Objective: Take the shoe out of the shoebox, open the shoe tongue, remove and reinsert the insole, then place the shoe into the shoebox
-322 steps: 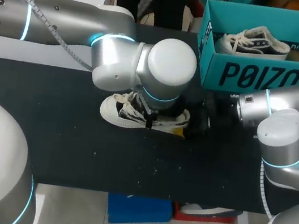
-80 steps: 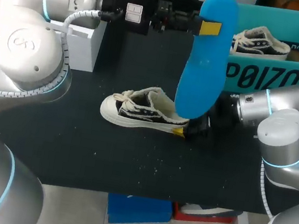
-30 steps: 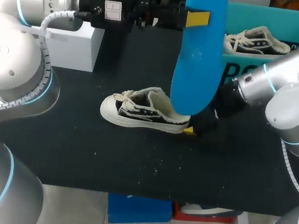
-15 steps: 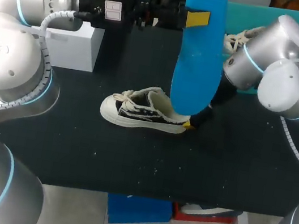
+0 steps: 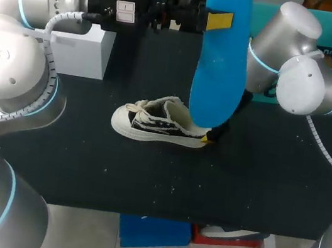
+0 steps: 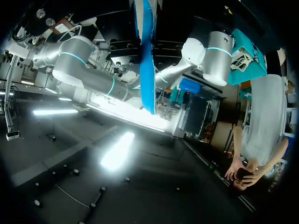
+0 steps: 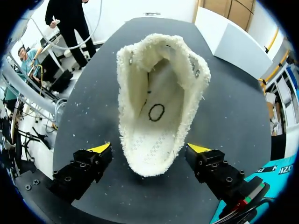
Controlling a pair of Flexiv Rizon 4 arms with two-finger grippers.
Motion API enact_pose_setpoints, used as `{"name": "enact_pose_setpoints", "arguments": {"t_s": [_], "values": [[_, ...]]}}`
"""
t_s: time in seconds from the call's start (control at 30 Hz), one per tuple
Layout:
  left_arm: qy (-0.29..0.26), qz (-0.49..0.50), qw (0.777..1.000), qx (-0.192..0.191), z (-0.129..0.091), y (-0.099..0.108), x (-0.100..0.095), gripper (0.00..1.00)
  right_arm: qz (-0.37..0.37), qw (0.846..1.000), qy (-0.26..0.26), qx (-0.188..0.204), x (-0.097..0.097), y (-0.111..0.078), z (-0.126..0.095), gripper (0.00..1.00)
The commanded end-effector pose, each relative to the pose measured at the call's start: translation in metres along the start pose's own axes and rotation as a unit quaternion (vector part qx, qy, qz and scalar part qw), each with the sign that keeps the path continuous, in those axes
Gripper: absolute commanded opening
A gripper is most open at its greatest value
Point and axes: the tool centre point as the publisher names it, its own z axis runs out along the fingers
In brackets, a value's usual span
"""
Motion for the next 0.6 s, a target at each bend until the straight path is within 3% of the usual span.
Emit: {"name": "enact_pose_setpoints", "arguments": {"t_s": [0.03, 0.6], "values": [[0.000, 0.001, 1.000, 0.001, 0.0006, 0.0007, -0.0003, 0.00, 0.002, 0.998, 0.003, 0.055, 0.0012, 0.0048, -0.0001, 1.00], [0.000, 0.001, 1.000, 0.001, 0.0006, 0.0007, -0.0003, 0.00, 0.003, 0.995, 0.000, 0.099, 0.0071, 0.0050, 0.0039, 1.00]]}}
